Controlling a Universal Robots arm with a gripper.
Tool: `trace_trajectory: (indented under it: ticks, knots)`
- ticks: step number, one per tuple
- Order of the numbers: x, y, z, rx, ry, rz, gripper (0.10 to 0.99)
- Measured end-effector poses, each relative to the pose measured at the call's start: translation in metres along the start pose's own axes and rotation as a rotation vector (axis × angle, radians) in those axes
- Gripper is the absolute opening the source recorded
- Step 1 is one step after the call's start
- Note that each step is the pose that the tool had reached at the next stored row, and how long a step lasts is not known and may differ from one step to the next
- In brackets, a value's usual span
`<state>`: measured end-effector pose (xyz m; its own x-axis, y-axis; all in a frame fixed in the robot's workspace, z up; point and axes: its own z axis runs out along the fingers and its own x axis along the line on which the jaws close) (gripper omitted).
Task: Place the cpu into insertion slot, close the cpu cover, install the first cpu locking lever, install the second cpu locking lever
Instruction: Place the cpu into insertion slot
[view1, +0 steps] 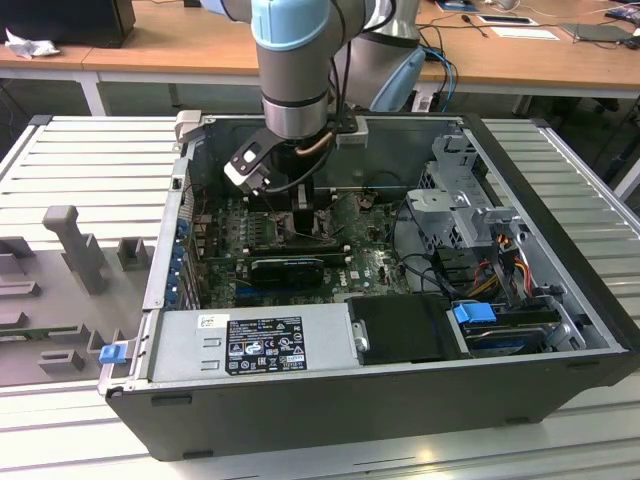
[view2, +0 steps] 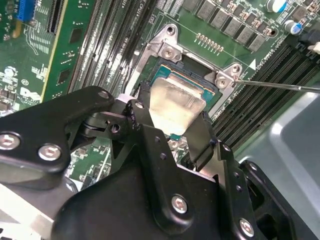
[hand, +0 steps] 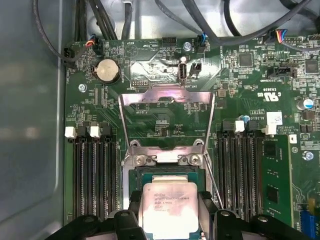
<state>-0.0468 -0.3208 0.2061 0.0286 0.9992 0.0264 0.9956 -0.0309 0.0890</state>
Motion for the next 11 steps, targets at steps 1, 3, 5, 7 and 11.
trace_trajectory:
  ticks: [1, 3, 5, 7, 11]
  knots:
    - [0.0, 0.0, 0.0006, 0.0, -0.0001, 0.0, 0.529]
    - [0.0, 0.0, 0.0022, 0.0, -0.0001, 0.001, 0.529]
    - [0.0, -0.0001, 0.0038, 0.0, -0.0002, 0.001, 0.529]
    - [0.0, -0.0002, 0.0042, 0.0, -0.0003, 0.001, 0.529]
    - [0.0, -0.0002, 0.0042, 0.0, -0.0003, 0.001, 0.541]
